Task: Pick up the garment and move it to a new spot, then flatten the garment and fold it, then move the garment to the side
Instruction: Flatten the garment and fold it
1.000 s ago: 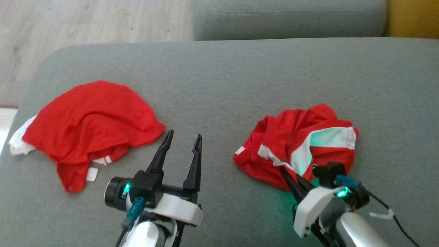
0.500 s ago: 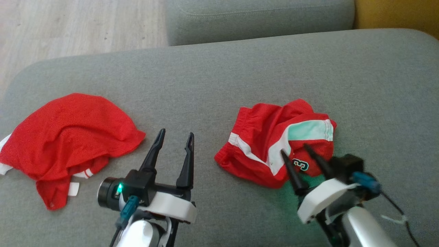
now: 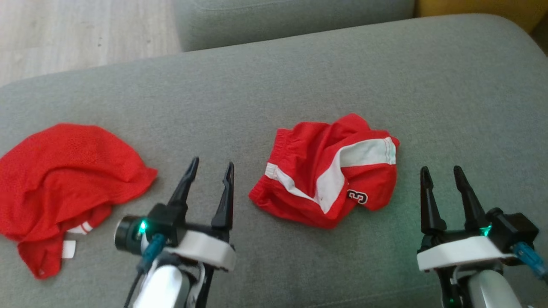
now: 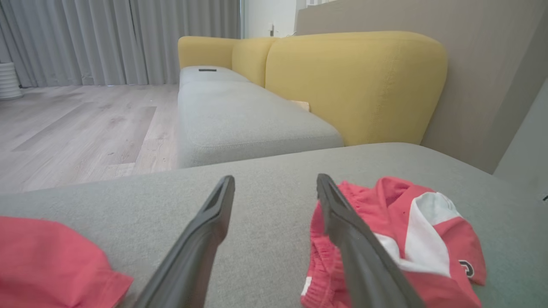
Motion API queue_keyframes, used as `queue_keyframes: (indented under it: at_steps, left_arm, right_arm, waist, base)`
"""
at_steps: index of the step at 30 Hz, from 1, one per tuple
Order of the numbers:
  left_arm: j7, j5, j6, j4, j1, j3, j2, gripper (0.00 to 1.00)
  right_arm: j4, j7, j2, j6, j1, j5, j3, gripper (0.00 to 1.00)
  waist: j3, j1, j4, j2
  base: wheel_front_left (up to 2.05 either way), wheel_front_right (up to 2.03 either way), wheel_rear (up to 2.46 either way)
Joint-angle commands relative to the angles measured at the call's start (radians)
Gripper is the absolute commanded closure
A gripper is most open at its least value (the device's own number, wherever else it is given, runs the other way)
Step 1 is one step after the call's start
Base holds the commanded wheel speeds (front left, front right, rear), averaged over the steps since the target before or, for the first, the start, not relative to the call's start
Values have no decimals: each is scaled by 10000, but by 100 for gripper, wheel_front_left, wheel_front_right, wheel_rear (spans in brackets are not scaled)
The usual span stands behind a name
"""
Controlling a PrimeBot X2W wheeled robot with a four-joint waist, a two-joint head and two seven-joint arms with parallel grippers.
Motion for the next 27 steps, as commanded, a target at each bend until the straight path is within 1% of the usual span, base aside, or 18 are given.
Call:
queue_keyframes:
  at_steps: [1, 4, 8, 11, 16, 20, 24, 27]
  left_arm:
    - [-55, -30, -59, -287, -664, 369, -22, 0]
    - [-55, 12, -210, -133, -830, 246, -22, 0]
    - [-55, 84, -649, 380, -1092, -45, -22, 0]
    - [-55, 253, -955, 1167, -1353, -273, -16, 0]
    - [-55, 283, -1469, 2534, -1977, -678, -18, 0]
    - [-55, 248, -1597, 3084, -2384, -846, -19, 0]
    - [-55, -190, -1799, 3405, -2721, -1057, -20, 0]
    - [-55, -284, -1858, 3604, -2906, -1203, -20, 0]
  right_arm:
    - [-282, -182, -33, 77, -330, 65, 256, 0]
    - [-238, -248, -32, 77, -463, 129, 194, 0]
    - [-211, -278, -31, 77, -622, 124, 88, 0]
    - [-197, -286, -31, 77, -679, 184, 33, 0]
    - [-209, -290, -31, 77, -702, 358, 239, 0]
    - [-246, -291, -31, 77, -735, 379, 279, 0]
    - [-278, -291, -30, 77, -798, 396, 301, 0]
    - [-275, -291, -30, 77, -840, 398, 307, 0]
  waist:
    - [103, 0, -153, 0]
    - [206, 0, -239, 0]
    - [305, 0, -308, 0]
    - [379, 0, -332, 0]
    - [523, 0, -362, 0]
    - [614, 0, -397, 0]
    - [699, 0, -458, 0]
    - [755, 0, -515, 0]
  base:
    - [0, 0, 0]
    - [0, 0, 0]
    - [0, 0, 0]
    - [0, 0, 0]
    - [0, 0, 0]
    - [0, 0, 0]
    - [0, 0, 0]
    - [0, 0, 0]
